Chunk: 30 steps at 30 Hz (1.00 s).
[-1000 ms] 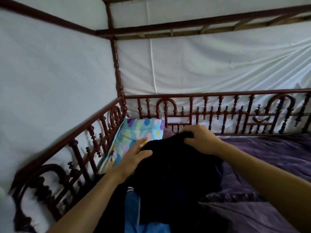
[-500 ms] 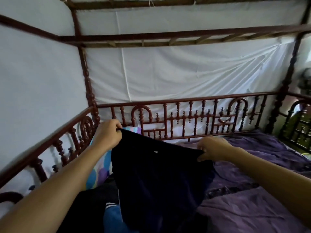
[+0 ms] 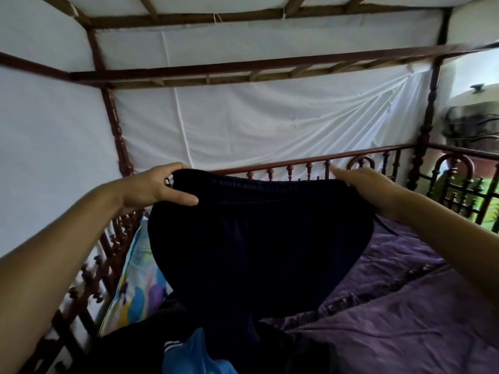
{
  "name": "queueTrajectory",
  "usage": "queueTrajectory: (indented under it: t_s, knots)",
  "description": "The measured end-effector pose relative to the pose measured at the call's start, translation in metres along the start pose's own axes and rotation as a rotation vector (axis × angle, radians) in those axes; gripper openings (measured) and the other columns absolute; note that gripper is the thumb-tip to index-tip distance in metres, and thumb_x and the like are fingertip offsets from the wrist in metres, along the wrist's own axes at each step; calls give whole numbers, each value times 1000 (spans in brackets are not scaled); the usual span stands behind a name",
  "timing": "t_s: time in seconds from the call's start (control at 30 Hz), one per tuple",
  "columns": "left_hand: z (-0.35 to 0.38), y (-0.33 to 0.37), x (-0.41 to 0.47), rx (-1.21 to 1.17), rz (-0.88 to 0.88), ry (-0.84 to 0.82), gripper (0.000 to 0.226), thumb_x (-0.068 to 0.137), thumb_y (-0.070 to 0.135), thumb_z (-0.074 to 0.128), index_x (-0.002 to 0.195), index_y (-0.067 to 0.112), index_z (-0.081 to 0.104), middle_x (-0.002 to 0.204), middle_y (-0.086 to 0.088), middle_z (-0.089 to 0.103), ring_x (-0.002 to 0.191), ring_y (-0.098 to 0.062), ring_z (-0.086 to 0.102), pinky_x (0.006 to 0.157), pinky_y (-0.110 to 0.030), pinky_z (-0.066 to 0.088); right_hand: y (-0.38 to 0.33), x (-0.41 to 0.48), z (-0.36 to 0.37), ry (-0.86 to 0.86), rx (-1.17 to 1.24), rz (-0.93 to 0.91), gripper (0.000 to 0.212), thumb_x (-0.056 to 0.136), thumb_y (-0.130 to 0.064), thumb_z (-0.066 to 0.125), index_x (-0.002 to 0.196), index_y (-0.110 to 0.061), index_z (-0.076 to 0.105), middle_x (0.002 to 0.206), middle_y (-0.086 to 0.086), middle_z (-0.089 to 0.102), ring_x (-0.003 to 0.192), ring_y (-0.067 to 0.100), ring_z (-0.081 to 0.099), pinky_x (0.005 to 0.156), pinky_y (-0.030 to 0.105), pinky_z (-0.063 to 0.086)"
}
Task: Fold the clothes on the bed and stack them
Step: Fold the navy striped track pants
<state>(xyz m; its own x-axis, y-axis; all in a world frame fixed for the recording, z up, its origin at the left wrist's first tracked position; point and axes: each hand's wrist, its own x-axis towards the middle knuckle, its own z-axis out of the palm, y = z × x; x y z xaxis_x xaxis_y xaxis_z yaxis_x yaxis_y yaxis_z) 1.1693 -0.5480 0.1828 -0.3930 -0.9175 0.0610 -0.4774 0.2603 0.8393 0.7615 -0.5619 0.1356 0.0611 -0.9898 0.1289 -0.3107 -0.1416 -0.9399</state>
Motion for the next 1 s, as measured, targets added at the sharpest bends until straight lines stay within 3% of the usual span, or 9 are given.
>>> queueTrajectory:
  t_s: [0.13,0.23,0.3,0.4,0.47,0.53,0.63,0.8,1.0]
  knots:
    - [0,-9,10,278,-13,-31,44,67,7,82,108,17,66,99,-1,73,93,-17,69,78,-29,57,-4,-2,-6,127,-207,-175,39,86,-41,67,69,-6,60,60,7,43,52,17,42,55,27,32]
    - [9,-33,36,495,-13,80,21,76,12,79,95,7,72,92,-14,72,91,-28,68,78,-37,53,0,-28,2,89,-237,-255,46,82,-55,63,66,-13,54,58,5,43,50,18,41,50,31,31]
    - [8,-44,50,569,20,169,13,76,14,79,85,6,73,82,-17,71,83,-31,68,68,-33,48,-1,-52,12,-43,-422,-313,48,70,-64,69,72,-16,64,64,4,61,56,21,57,53,37,45]
    - [-2,-44,72,546,115,345,19,72,10,82,62,21,70,55,4,64,59,-7,60,57,-21,42,7,-65,12,-153,-611,-330,52,66,-62,71,80,-12,70,72,10,68,66,23,66,59,38,52]
    - [2,-38,91,410,173,415,23,73,5,80,62,23,68,55,9,63,56,1,52,58,-20,42,14,-62,0,-148,-602,-337,61,72,-63,66,79,-3,67,70,18,62,60,27,62,53,38,46]
    - [26,-29,112,331,206,444,18,76,4,76,69,19,69,70,-8,65,68,-14,55,66,-29,42,26,-62,-14,-129,-583,-279,62,75,-65,64,79,-3,66,73,21,61,60,28,59,54,37,45]
    - [85,-24,151,421,255,454,12,72,21,74,76,12,67,73,-18,64,73,-26,61,68,-37,45,60,-73,-44,-84,-632,-182,35,84,-51,65,79,-17,68,75,8,66,64,17,61,59,33,48]
    - [210,-18,214,721,232,279,33,76,42,70,59,19,53,61,-4,53,72,-35,62,58,-35,44,145,-116,-110,20,-741,30,22,85,-42,69,73,-27,58,69,-8,59,62,-1,53,63,22,43]
    - [402,-6,312,718,210,-35,12,88,17,60,97,14,67,96,-14,67,91,-34,62,68,-33,44,270,-165,-223,143,-751,331,32,84,-44,69,77,-14,60,67,-2,60,66,12,57,66,32,45]
